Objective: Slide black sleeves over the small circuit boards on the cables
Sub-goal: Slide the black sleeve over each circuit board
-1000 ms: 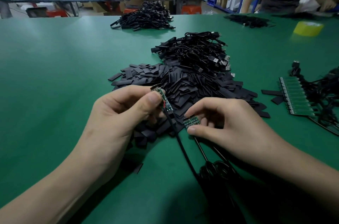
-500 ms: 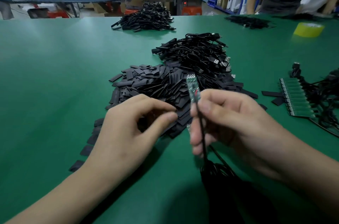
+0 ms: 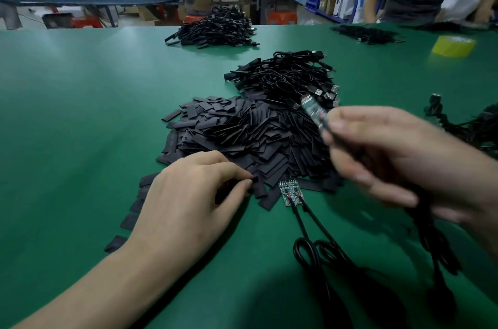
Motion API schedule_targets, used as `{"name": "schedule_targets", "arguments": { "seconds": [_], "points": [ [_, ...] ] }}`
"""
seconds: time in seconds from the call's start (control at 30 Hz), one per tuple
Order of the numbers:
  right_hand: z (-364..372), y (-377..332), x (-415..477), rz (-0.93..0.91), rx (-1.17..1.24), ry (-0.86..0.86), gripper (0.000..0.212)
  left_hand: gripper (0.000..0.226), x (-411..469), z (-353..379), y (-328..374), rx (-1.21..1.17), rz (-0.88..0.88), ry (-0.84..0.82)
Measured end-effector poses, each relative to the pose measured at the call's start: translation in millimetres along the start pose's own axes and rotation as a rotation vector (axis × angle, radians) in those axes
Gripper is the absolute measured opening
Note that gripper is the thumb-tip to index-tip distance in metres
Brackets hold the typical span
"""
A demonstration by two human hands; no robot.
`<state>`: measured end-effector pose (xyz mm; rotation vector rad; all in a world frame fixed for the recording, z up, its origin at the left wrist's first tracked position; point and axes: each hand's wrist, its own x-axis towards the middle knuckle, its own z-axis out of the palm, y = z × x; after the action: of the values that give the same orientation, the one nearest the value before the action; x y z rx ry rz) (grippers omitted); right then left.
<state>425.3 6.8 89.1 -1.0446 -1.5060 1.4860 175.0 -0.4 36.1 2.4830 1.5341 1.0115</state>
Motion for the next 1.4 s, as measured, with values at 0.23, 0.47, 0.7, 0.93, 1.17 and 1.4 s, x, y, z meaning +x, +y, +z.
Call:
{"name": "schedule_targets", "arguments": {
  "seconds": [0.23, 0.47, 0.7, 0.93, 1.17, 1.4],
  "points": [
    [25, 25, 1, 0.254, -0.001, -0.047, 0.040, 0.010, -4, -5, 8, -0.166, 0.159, 0.173],
    [36, 36, 0, 0.208, 0.091, -0.104, 0.023, 0.011, -3, -2, 8, -0.200, 0.247, 0.119],
    [38, 37, 1, 0.063, -0.161, -0.067, 0.026, 0.028, -1, -2, 7, -0.254, 0.127, 0.035],
    [27, 39, 1, -0.123, -0.930, 0.221, 0.062, 0.019, 1, -5, -1, -0.296, 0.043, 0.112],
    [18, 36, 1, -0.177, -0.957, 0.265, 0.019, 0.019, 1, -6, -3, -0.341, -0.025, 0.149],
    [24, 34, 0, -0.171, -0.645, 0.046, 0.027, 0.016, 1, -5, -3, -0.308, -0.019, 0.152]
  ]
}}
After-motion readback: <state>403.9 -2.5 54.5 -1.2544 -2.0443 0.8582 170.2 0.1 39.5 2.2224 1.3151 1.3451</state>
